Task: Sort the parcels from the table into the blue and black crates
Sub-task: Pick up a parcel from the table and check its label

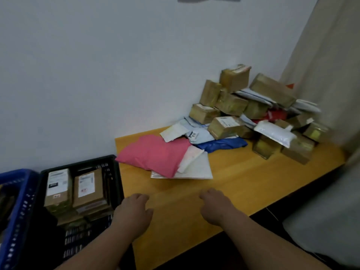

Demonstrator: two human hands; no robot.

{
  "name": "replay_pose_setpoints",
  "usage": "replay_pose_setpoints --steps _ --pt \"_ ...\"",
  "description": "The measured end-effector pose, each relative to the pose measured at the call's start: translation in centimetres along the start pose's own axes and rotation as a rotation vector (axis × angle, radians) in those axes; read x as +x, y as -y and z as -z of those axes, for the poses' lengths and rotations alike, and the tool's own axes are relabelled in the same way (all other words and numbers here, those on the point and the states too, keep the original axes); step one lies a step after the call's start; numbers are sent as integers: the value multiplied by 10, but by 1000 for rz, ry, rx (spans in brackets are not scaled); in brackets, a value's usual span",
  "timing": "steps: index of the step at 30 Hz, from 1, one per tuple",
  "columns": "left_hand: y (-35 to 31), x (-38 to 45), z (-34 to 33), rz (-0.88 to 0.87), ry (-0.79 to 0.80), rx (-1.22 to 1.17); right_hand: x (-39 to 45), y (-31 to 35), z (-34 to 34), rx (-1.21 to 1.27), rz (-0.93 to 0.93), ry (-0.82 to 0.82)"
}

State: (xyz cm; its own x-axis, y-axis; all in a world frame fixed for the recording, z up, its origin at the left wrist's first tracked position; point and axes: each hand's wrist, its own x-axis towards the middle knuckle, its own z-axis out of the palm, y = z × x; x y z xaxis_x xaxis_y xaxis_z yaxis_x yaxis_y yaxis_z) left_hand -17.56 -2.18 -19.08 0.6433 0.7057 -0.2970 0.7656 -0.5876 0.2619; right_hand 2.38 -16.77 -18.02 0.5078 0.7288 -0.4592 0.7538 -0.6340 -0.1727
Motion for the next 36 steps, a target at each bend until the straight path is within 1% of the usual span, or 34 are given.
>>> replay_pose_setpoints --steps 6,10,13,16,19,22,26,28,31,36 --pt "-40 45 -10 -2 -4 25 32 -56 20 47 -26 -9" --pt "-66 96 -6 -26 -21 28 60 -84 39 28 -71 -52" --pt "-91 142 -1 -76 -22 20 80 -105 63 11 -114 -67" --pt "-120 180 7 -121 -30 18 103 -125 90 -41 -133 -134" --pt "-144 211 16 -152 -63 53 124 -139 111 -30 -134 -216" --pt "-165 234 26 -198 -72 85 143 -154 127 -28 -113 -239" --pt "-200 263 34 -217 -164 64 178 -176 147 -42 -61 -263" --pt "-220 277 36 -201 -197 69 198 -189 157 -58 -18 -259" --pt "-253 299 34 -161 -182 80 228 -213 169 -61 41 -219" --pt "-304 337 23 -91 -178 -3 271 -246 182 -24 138 -182"
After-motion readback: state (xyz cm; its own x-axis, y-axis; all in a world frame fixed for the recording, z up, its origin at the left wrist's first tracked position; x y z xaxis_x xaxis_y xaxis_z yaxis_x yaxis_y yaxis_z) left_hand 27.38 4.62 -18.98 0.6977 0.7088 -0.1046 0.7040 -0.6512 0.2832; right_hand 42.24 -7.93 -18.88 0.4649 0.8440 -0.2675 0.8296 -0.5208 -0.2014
